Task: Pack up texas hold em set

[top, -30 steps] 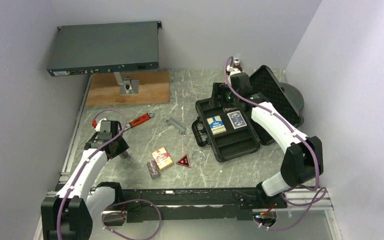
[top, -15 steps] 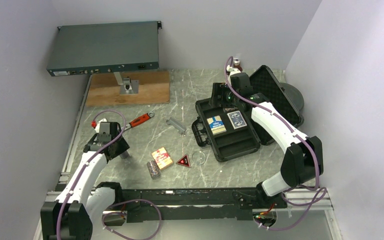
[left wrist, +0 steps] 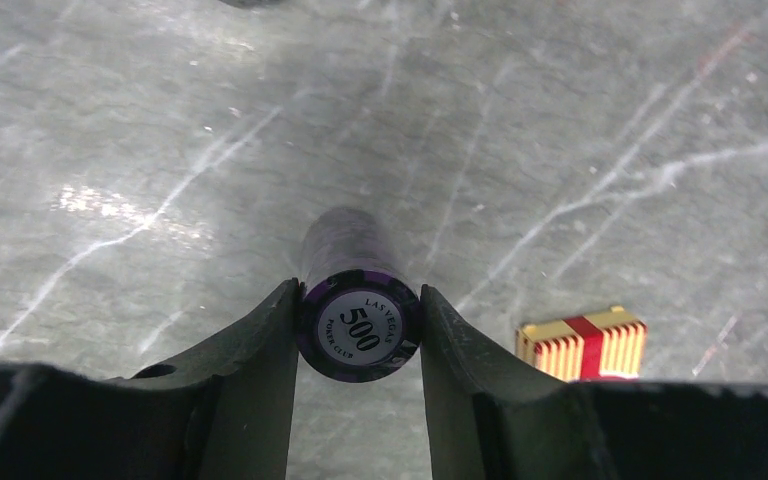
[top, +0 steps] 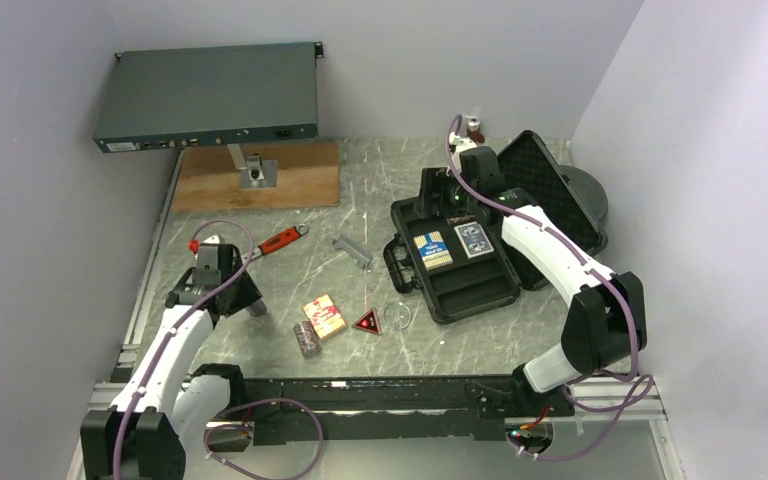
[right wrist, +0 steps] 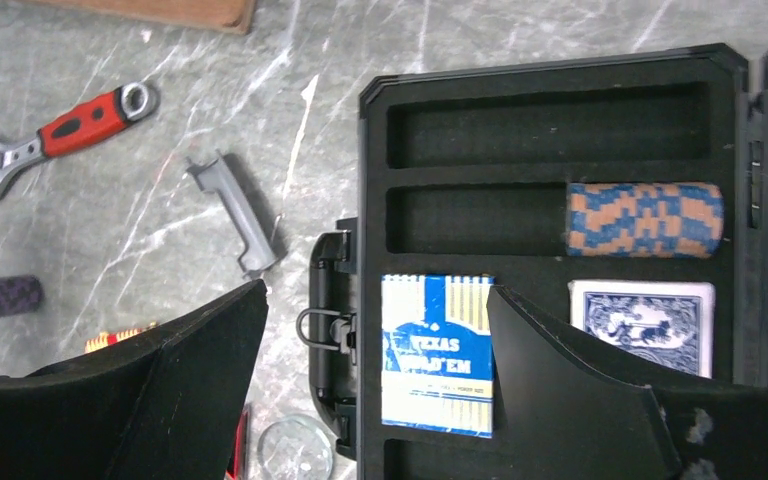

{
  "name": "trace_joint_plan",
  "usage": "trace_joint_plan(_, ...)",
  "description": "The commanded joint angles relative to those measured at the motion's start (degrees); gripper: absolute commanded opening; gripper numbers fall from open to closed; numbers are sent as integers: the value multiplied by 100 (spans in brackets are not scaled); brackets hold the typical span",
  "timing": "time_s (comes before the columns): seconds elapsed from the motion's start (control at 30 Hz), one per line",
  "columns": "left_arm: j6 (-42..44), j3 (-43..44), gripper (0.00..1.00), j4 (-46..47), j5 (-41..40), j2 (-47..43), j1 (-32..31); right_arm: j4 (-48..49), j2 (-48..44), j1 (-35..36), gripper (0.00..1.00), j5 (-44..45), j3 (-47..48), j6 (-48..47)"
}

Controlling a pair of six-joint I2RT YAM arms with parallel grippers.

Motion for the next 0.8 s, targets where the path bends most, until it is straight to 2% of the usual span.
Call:
trace_joint_plan(0.0,309,246,0,331,933,-351,6,528,-251,150,84,-588,-157,-259)
trace_joint_plan(0.3,1520,1394,0,34,2592,138,-2,1547,-409,542,84,-2512,-584,-612)
trace_joint_plan(0.6,2317,2650,0,-32,3958,1085,-130,2102,-589,1339,82,-3400,-911,-1521)
trace_joint_plan(0.77,2306,3231,0,70,3916,1633,-586,2816,-830,1709,81,-3622,-1281,-1985)
